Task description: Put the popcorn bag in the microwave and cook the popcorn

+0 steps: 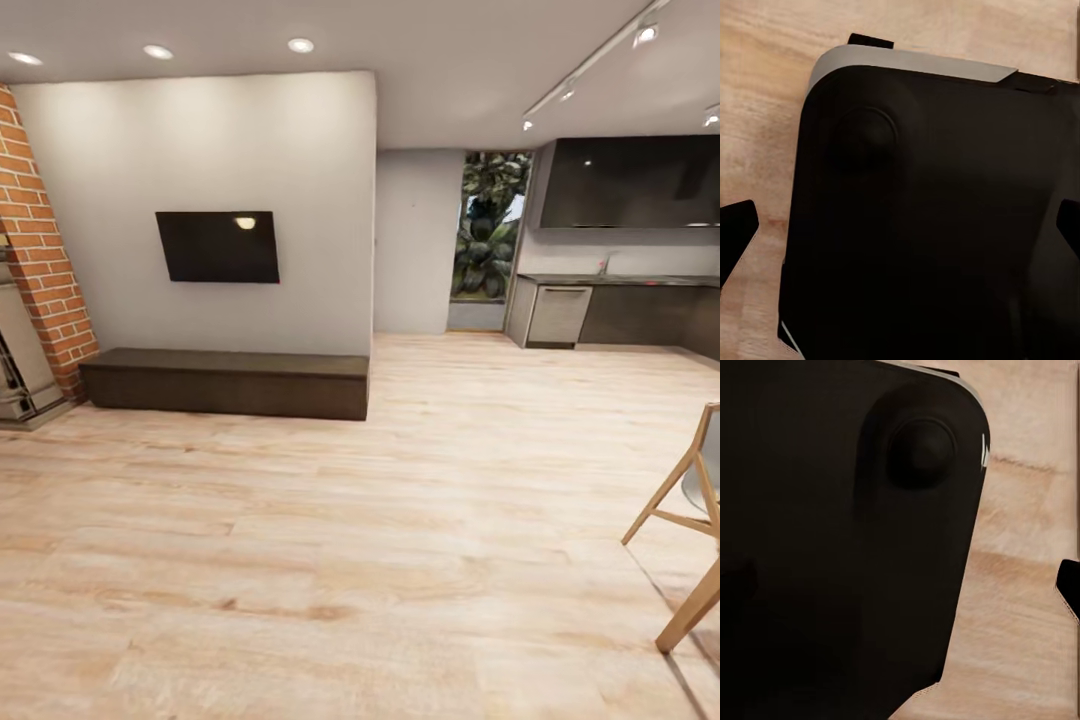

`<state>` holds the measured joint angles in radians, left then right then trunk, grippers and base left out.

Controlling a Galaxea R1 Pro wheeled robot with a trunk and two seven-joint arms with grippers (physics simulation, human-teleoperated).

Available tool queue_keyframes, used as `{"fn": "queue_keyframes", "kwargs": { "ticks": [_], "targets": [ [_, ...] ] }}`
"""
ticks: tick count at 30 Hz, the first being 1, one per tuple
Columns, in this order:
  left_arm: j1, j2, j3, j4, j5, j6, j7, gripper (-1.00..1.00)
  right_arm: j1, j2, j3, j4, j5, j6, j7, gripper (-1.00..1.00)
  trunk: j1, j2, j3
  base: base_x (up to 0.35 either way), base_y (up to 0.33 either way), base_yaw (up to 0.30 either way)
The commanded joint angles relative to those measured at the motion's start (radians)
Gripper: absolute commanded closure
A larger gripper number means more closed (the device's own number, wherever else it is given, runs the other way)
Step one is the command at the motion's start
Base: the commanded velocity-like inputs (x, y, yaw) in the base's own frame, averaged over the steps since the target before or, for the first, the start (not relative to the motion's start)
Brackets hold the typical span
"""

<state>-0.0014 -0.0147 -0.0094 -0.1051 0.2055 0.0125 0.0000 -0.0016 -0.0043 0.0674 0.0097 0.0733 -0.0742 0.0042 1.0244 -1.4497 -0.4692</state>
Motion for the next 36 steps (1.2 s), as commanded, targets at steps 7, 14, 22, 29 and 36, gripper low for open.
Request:
{"fn": "queue_keyframes", "kwargs": {
  "ticks": [7, 14, 22, 29, 36],
  "targets": [
    [0.0, 0.0, -0.003, -0.001, 0.008, 0.001, 0.0, -1.0, -0.001, 0.0, 0.005, 0.001, 0.005, -0.004, 0.0, -1.0, 0.001, 0.0, -0.001, 0.326, 0.0, -0.22],
    [0.0, -0.001, -0.003, -0.001, 0.008, -0.001, 0.0, -1.0, -0.001, 0.0, 0.005, 0.001, 0.004, -0.004, 0.0, -1.0, 0.001, 0.0, -0.001, 0.326, 0.0, -0.273],
    [0.0, -0.001, -0.002, -0.001, 0.008, -0.006, 0.0, -1.0, -0.001, 0.0, 0.003, 0.001, -0.005, -0.004, 0.0, -1.0, 0.001, 0.0, -0.001, 0.326, 0.0, -0.264],
    [0.0, -0.001, -0.002, -0.001, 0.009, -0.005, 0.001, -1.0, -0.001, -0.001, 0.004, 0.001, 0.003, -0.004, 0.0, -1.0, 0.001, 0.0, -0.001, 0.326, 0.0, -0.043],
    [0.0, -0.001, -0.003, -0.001, 0.009, -0.004, 0.001, -1.0, -0.001, -0.001, 0.005, 0.001, 0.007, -0.004, 0.0, -1.0, 0.001, 0.0, -0.001, 0.326, 0.0, -0.001]
  ]
}}
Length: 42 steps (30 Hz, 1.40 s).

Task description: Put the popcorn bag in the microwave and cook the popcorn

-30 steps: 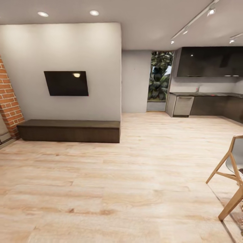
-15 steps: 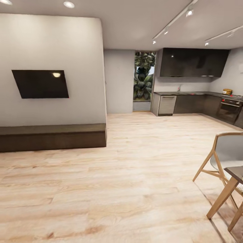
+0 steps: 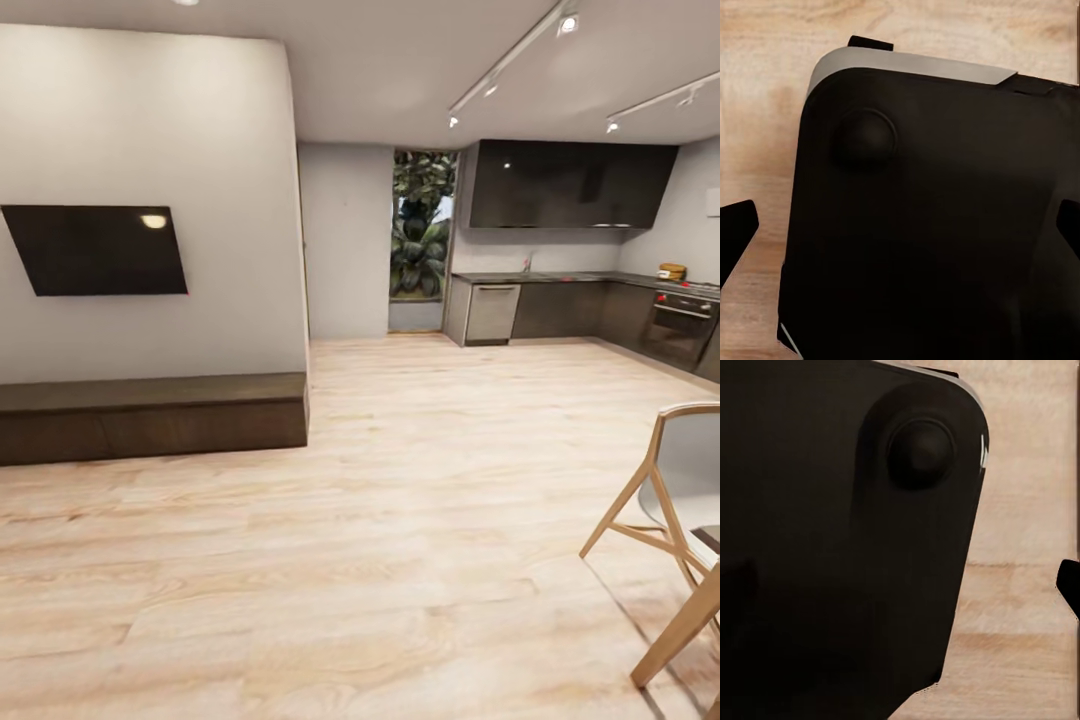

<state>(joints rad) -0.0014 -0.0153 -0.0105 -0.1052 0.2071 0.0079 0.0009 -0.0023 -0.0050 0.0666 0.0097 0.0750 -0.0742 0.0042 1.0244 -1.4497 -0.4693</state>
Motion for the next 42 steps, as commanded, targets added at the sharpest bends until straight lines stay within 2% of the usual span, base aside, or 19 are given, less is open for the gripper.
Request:
{"fn": "queue_keyframes", "kwargs": {
  "ticks": [1, 42],
  "targets": [
    [0.0, 0.0, -0.001, -0.001, 0.008, 0.001, 0.0, -1.0, 0.0, -0.001, 0.006, 0.001, 0.006, -0.004, 0.0, -1.0, 0.001, 0.0, -0.001, 0.326, 0.0, 0.0],
    [0.0, 0.0, -0.003, -0.001, 0.003, -0.005, 0.001, -1.0, -0.001, -0.007, 0.0, 0.001, -0.009, -0.004, 0.001, -1.0, 0.001, 0.0, -0.001, 0.326, 0.0, 0.0]
  ]
}}
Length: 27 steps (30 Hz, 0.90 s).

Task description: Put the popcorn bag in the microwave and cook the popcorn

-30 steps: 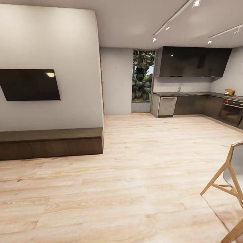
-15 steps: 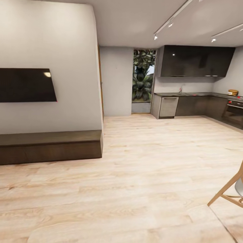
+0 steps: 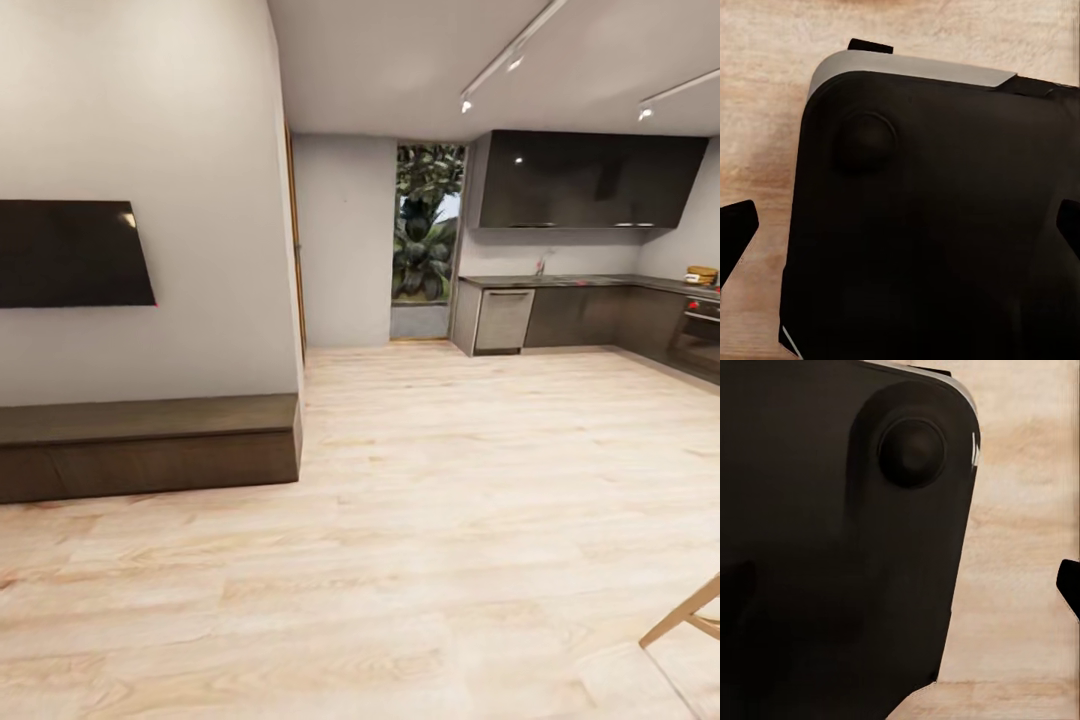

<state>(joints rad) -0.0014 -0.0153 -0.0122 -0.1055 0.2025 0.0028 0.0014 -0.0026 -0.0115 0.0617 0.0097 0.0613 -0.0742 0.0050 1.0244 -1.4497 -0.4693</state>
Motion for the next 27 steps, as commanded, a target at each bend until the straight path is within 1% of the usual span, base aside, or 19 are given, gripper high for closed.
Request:
{"fn": "queue_keyframes", "kwargs": {
  "ticks": [1, 4, 11, 18, 27],
  "targets": [
    [0.0, 0.0, -0.002, -0.001, 0.007, 0.0, 0.0, -1.0, 0.0, 0.0, 0.005, 0.001, 0.005, -0.004, 0.0, -1.0, 0.001, 0.0, -0.001, 0.326, 0.0, -0.017],
    [0.0, 0.0, -0.002, -0.001, 0.007, 0.0, 0.0, -1.0, 0.0, 0.0, 0.004, 0.001, 0.004, -0.004, 0.0, -1.0, 0.001, 0.0, -0.001, 0.326, 0.0, -0.119],
    [0.0, 0.0, -0.001, -0.002, 0.007, -0.001, 0.0, -1.0, 0.0, 0.001, 0.004, 0.001, 0.003, -0.003, 0.0, -1.0, 0.001, 0.0, -0.001, 0.29, 0.0, -0.23],
    [0.0, 0.0, 0.0, -0.002, 0.007, -0.001, 0.0, -1.0, 0.0, 0.001, 0.003, 0.002, 0.003, -0.003, 0.0, -1.0, 0.001, 0.0, 0.001, 0.034, 0.0, -0.252],
    [0.0, 0.0, 0.015, -0.003, 0.019, 0.0, 0.0, -1.0, 0.0, 0.001, 0.0, 0.003, -0.001, -0.001, 0.0, -1.0, 0.001, 0.0, 0.005, 0.001, 0.0, -0.266]
  ]
}}
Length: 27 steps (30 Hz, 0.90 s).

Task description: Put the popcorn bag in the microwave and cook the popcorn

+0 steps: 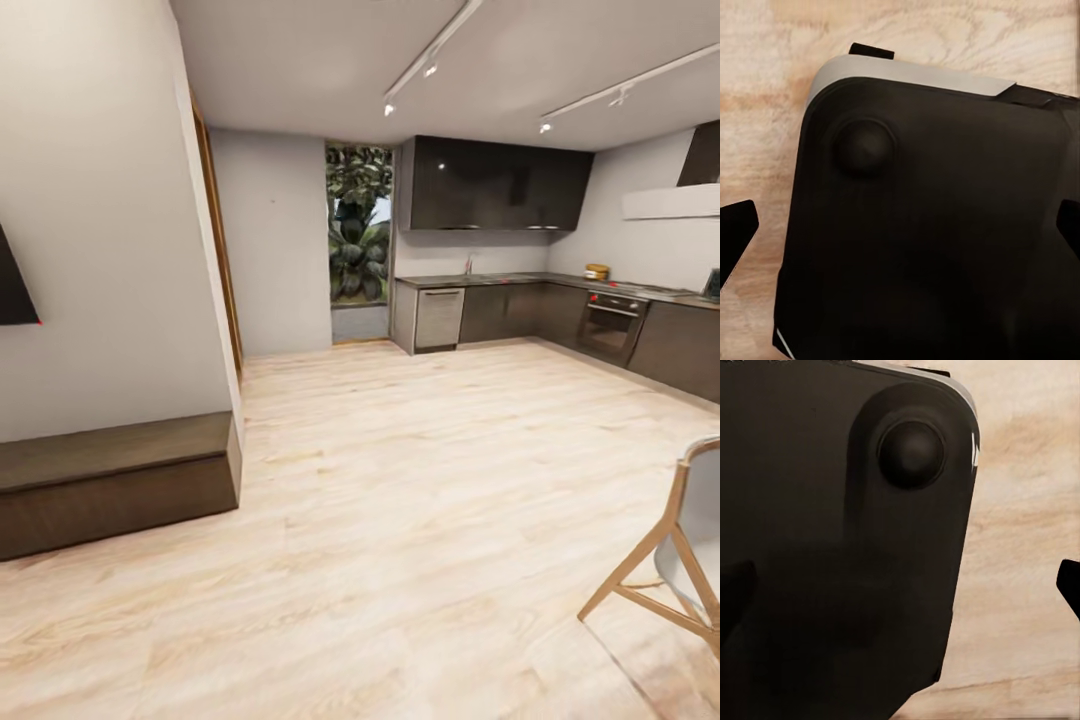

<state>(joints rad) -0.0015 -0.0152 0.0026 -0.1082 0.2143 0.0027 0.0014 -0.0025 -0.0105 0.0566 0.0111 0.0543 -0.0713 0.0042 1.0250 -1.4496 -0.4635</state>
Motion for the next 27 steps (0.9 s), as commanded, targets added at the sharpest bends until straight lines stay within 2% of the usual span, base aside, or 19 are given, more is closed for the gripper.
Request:
{"fn": "queue_keyframes", "kwargs": {
  "ticks": [1, 6, 9, 27],
  "targets": [
    [0.0, 0.0, 0.0, -0.001, 0.008, 0.0, 0.0, -1.0, -0.001, 0.0, 0.005, 0.001, 0.006, -0.004, 0.0, -1.0, 0.0, 0.0, 0.0, 0.0, 0.0, -0.274],
    [0.0, -0.003, 0.0, 0.0, 0.008, 0.0, 0.001, -1.0, -0.001, 0.0, 0.005, 0.001, 0.005, -0.003, 0.0, -1.0, 0.0, 0.0, 0.002, 0.01, 0.0, -0.275],
    [0.0, 0.0, -0.003, 0.001, 0.008, 0.003, 0.0, -1.0, -0.001, 0.0, 0.005, 0.001, 0.007, -0.004, 0.0, -1.0, 0.0, 0.0, 0.003, 0.211, 0.0, -0.21],
    [0.0, 0.0, -0.006, 0.002, 0.007, 0.012, 0.0, -1.0, -0.001, 0.0, 0.008, 0.001, 0.011, -0.007, 0.0, -1.0, 0.0, 0.0, 0.004, 0.318, 0.0, -0.01]
  ]
}}
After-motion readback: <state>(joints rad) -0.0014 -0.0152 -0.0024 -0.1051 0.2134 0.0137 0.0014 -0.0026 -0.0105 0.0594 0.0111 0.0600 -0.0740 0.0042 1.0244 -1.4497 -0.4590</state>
